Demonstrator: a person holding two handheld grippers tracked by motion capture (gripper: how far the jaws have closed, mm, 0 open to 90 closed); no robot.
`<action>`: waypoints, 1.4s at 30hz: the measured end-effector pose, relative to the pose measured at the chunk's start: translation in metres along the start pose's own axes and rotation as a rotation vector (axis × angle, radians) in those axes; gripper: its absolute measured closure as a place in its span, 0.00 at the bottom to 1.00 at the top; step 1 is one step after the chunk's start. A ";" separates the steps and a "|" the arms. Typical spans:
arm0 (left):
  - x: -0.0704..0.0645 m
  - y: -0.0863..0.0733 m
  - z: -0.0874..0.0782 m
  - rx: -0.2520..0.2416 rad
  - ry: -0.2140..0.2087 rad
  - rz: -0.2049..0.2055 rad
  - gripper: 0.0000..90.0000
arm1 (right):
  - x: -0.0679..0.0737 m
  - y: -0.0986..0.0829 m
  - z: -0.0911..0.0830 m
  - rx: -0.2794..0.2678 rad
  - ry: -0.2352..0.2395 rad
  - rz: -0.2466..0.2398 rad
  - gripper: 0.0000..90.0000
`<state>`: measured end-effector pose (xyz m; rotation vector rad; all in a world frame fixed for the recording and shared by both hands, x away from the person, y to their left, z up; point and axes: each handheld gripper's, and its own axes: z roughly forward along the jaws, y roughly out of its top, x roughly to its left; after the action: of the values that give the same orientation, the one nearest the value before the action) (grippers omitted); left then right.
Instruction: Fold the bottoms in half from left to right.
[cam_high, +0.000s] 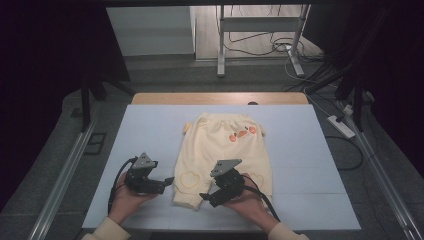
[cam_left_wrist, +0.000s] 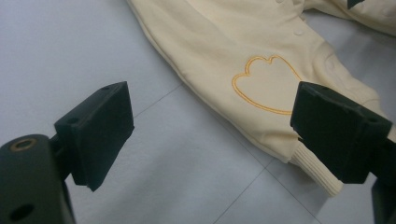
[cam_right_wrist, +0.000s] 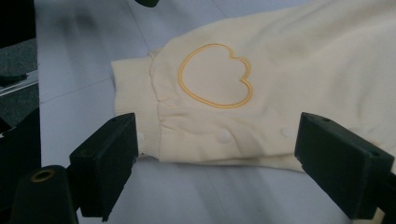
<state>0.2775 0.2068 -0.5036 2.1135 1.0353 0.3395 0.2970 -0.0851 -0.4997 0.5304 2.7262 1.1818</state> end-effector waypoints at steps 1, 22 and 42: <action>0.000 0.000 0.000 0.000 0.000 0.000 0.15 | 0.000 0.000 0.000 0.000 0.000 0.000 0.15; 0.001 0.000 -0.001 -0.001 0.000 0.002 0.15 | 0.018 0.015 0.020 -0.006 0.084 -0.014 0.15; 0.003 -0.001 -0.002 -0.005 0.001 -0.007 0.15 | 0.039 0.024 0.047 0.036 0.121 -0.065 0.19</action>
<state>0.2781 0.2103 -0.5035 2.1052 1.0403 0.3392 0.2791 -0.0236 -0.5138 0.3827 2.8469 1.1877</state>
